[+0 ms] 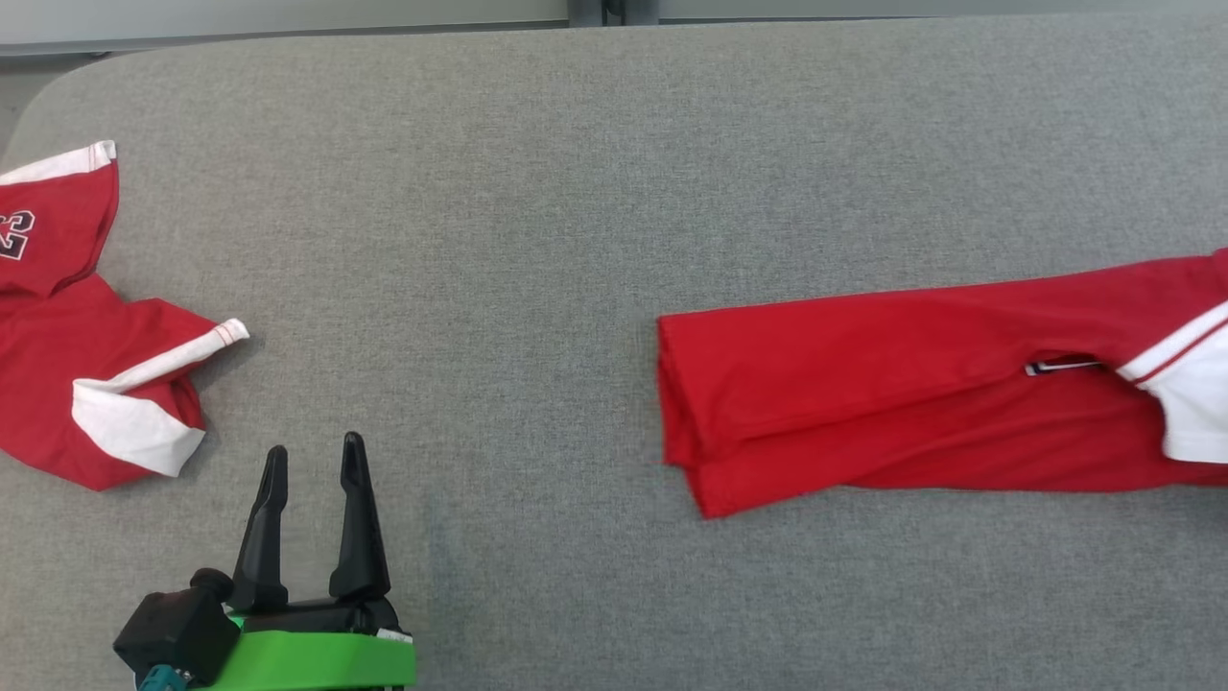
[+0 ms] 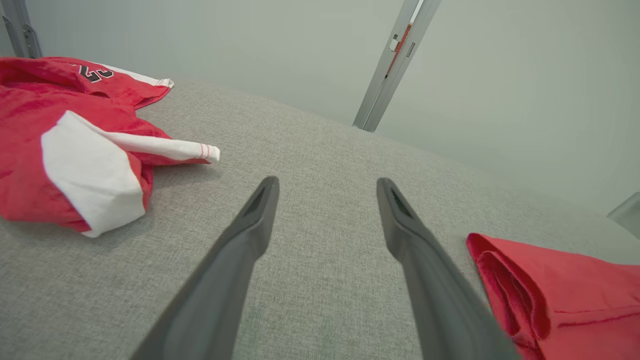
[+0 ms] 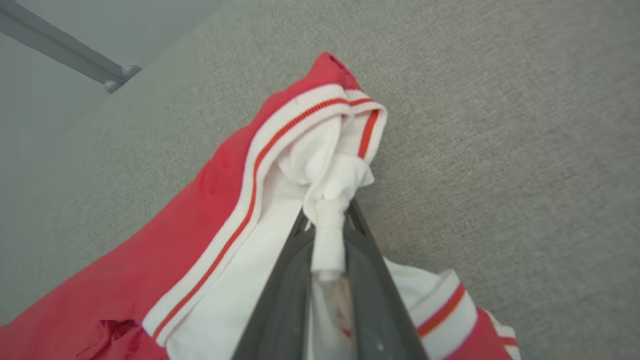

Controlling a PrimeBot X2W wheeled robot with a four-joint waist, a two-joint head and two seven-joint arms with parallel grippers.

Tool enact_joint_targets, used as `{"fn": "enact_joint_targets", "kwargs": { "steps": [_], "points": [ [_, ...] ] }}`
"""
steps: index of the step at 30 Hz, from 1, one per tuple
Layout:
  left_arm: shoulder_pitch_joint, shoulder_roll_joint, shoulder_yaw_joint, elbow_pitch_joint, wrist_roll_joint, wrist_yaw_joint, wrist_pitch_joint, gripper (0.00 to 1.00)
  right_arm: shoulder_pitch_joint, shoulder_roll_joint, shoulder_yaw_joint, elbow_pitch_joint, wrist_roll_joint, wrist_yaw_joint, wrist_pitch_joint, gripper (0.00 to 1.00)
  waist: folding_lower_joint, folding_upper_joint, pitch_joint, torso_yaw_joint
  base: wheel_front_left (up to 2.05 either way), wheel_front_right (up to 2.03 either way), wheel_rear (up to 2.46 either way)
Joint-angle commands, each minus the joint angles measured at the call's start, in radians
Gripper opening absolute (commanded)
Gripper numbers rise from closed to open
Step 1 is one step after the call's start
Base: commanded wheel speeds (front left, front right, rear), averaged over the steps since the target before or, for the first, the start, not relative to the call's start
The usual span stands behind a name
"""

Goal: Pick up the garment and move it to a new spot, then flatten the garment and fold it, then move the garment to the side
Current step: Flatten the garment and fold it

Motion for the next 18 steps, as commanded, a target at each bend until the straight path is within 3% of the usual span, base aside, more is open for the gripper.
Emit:
{"fn": "enact_joint_targets", "kwargs": {
  "steps": [1, 5, 8, 13, 18],
  "points": [
    [0.005, 0.000, 0.000, 0.004, 0.005, -0.006, -0.003, 1.00, 0.018, -0.033, -0.027, 0.003, 0.001, -0.001, 0.008, 0.00, 0.0000, 0.0000, 0.000, -0.002, 0.00, 0.00, 0.00],
    [0.001, 0.000, 0.002, 0.008, -0.014, -0.004, -0.003, 1.00, 0.065, -0.092, -0.083, -0.059, -0.008, -0.001, 0.044, 0.00, 0.0000, 0.0000, -0.010, -0.003, 0.00, 0.00, 0.00],
    [0.008, 0.000, -0.005, 0.008, -0.033, 0.007, -0.003, 1.00, 0.110, -0.087, -0.070, -0.179, 0.001, -0.001, 0.083, 0.00, 0.0000, 0.0000, -0.017, -0.009, 0.00, 0.00, 0.00],
    [0.008, 0.000, -0.024, 0.013, -0.043, 0.014, -0.003, 1.00, 0.142, 0.019, 0.036, -0.430, 0.029, -0.001, 0.147, 0.00, 0.0000, 0.0000, -0.020, -0.047, 0.00, 0.00, 0.00],
    [-0.017, 0.001, -0.045, 0.024, -0.030, 0.019, -0.003, 1.00, 0.109, 0.174, 0.230, -0.524, -0.029, -0.001, 0.149, 0.00, 0.0000, 0.0000, -0.026, -0.076, 0.00, 0.00, 0.00]
  ]
}}
